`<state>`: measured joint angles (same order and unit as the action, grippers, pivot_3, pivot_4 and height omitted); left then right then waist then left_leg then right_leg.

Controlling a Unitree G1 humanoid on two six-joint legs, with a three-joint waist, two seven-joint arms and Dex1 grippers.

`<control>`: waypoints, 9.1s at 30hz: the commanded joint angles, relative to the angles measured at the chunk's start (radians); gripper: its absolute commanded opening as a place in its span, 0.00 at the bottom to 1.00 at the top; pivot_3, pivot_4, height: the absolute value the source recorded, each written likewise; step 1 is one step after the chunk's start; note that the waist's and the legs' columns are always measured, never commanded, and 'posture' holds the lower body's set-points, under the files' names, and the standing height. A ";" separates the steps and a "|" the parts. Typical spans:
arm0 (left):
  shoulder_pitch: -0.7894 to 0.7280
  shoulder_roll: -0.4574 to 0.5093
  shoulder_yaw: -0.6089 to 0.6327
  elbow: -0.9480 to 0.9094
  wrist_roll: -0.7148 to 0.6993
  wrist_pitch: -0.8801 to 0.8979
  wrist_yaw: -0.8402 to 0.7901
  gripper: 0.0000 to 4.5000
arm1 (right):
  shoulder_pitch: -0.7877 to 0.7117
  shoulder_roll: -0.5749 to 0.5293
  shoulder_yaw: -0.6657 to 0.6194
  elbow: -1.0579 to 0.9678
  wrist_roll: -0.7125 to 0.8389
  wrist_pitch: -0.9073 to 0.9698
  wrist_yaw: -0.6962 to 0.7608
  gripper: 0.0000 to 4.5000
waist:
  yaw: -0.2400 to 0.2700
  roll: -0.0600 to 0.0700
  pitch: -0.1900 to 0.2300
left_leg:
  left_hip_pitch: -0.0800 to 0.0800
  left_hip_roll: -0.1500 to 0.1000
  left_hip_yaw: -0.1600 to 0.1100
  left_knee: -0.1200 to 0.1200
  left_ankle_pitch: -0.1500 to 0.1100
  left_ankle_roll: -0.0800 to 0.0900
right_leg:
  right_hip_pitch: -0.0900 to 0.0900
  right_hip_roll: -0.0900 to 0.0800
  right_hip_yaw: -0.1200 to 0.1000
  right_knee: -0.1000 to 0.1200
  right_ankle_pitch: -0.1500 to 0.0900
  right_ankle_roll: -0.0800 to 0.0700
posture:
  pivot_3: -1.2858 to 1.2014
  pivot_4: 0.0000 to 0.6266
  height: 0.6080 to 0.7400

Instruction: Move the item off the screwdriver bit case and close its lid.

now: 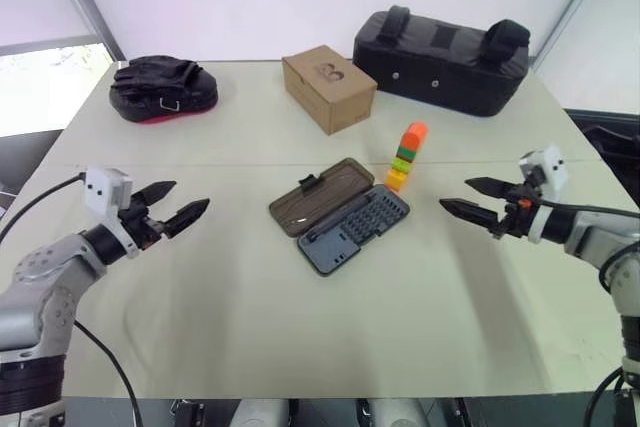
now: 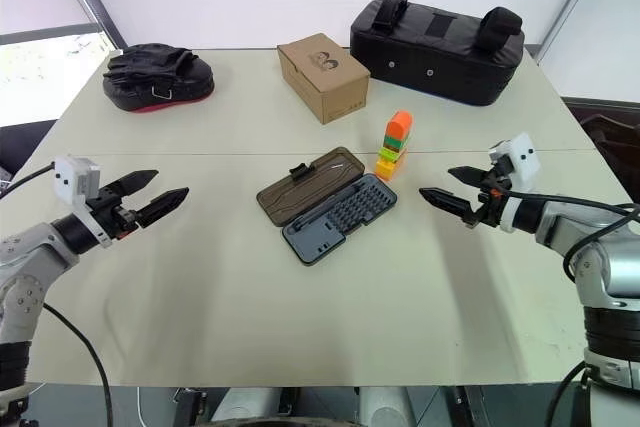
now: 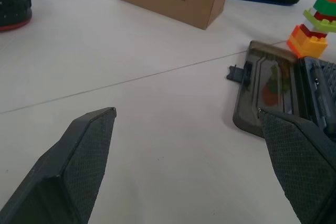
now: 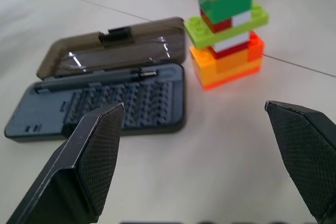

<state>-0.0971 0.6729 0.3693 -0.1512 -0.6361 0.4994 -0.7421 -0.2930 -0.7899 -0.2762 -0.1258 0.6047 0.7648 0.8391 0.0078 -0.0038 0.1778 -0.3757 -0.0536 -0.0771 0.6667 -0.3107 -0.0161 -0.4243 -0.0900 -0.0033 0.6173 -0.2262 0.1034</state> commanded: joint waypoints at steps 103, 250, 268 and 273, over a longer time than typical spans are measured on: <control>-0.010 -0.059 -0.124 -0.217 0.068 -0.050 0.039 1.00 | -0.398 0.765 0.244 0.262 -0.641 -0.047 -1.069 0.28 | -0.030 0.002 0.000 | 0.000 0.000 0.000 -0.002 0.003 -0.004 | -0.005 0.002 0.002 0.008 0.000 -0.002 | 0.52 0.24 1.00; -0.892 -0.218 -0.639 1.297 0.806 -1.173 -0.543 0.01 | -0.073 -0.042 0.112 -0.285 0.025 0.075 -0.111 1.00 | 0.002 -0.005 0.003 | -0.004 0.009 0.013 0.015 -0.002 0.006 | -0.003 0.009 0.003 0.008 0.004 -0.002 | 0.52 0.24 1.00; -0.918 -0.212 -0.521 1.300 0.698 -1.018 -0.467 0.74 | -0.105 -0.032 0.139 -0.264 0.007 0.064 -0.088 1.00 | 0.000 -0.005 0.003 | -0.002 0.009 0.013 0.016 -0.002 0.006 | -0.003 0.009 0.004 0.011 0.004 -0.002 | 0.52 0.24 1.00; -0.932 -0.180 -0.368 1.133 0.503 -0.769 -0.546 0.74 | -0.116 -0.025 0.124 -0.254 0.026 0.069 -0.077 1.00 | -0.002 -0.007 0.004 | -0.003 0.009 0.013 0.016 -0.002 0.006 | -0.004 0.009 0.004 0.011 0.004 -0.002 | 0.52 0.24 1.00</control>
<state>-0.9960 0.4632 -0.0587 1.0823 -0.0444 -0.3528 -1.2546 -0.3806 -0.8169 -0.1241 -0.3747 0.6132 0.8435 0.7551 0.0053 -0.0106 0.1822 -0.3794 -0.0440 -0.0655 0.6832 -0.3127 -0.0102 -0.4286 -0.0808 0.0003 0.6285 -0.2225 0.1016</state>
